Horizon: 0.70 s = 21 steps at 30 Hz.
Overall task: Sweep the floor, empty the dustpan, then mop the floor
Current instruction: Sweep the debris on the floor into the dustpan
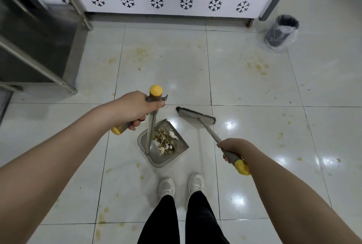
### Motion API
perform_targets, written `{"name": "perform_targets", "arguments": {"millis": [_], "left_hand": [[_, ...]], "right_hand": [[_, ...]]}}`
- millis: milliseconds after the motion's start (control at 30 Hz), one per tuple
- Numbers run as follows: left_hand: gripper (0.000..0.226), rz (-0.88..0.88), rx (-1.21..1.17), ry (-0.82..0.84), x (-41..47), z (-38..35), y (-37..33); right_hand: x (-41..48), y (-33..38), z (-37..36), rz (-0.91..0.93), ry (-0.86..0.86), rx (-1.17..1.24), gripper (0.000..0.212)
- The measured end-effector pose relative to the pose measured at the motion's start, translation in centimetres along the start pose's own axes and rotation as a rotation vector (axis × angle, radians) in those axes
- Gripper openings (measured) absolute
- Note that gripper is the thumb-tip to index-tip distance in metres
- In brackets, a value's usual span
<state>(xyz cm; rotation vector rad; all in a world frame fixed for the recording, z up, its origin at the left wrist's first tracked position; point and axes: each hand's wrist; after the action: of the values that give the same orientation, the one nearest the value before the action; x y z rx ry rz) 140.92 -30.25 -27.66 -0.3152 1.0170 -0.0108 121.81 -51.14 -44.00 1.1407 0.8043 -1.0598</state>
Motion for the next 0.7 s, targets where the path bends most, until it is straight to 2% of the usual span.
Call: {"name": "perform_targets", "arguments": {"millis": [267, 400, 567, 700], "left_hand": [[0.042, 0.005, -0.036, 0.028, 0.8, 0.7, -0.5], [0.044, -0.006, -0.035, 0.037, 1.1, 0.0, -0.1], [0.042, -0.022, -0.028, 0.030, 1.5, 0.2, -1.3], [0.043, -0.017, -0.029, 0.050, 1.7, 0.6, -2.2]], "right_hand": [[-2.5, 0.9, 3.3, 0.110, -0.093, -0.181, 0.033], [0.1, 4.8, 2.5, 0.179, -0.118, -0.109, 0.031], [2.8, 9.5, 0.5, 0.235, -0.059, -0.090, 0.034], [3.9, 9.9, -0.4, 0.207, 0.007, -0.185, 0.037]]}}
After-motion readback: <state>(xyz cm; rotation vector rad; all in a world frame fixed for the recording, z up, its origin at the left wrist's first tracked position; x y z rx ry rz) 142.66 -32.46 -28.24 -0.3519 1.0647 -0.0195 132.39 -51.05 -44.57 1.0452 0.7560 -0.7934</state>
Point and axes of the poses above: each hand's wrist, its own x-axis towards the middle knuckle, its own z-axis out of the back of the hand, y = z × x, and after that the axes turned 15 degrees about z, right-handed
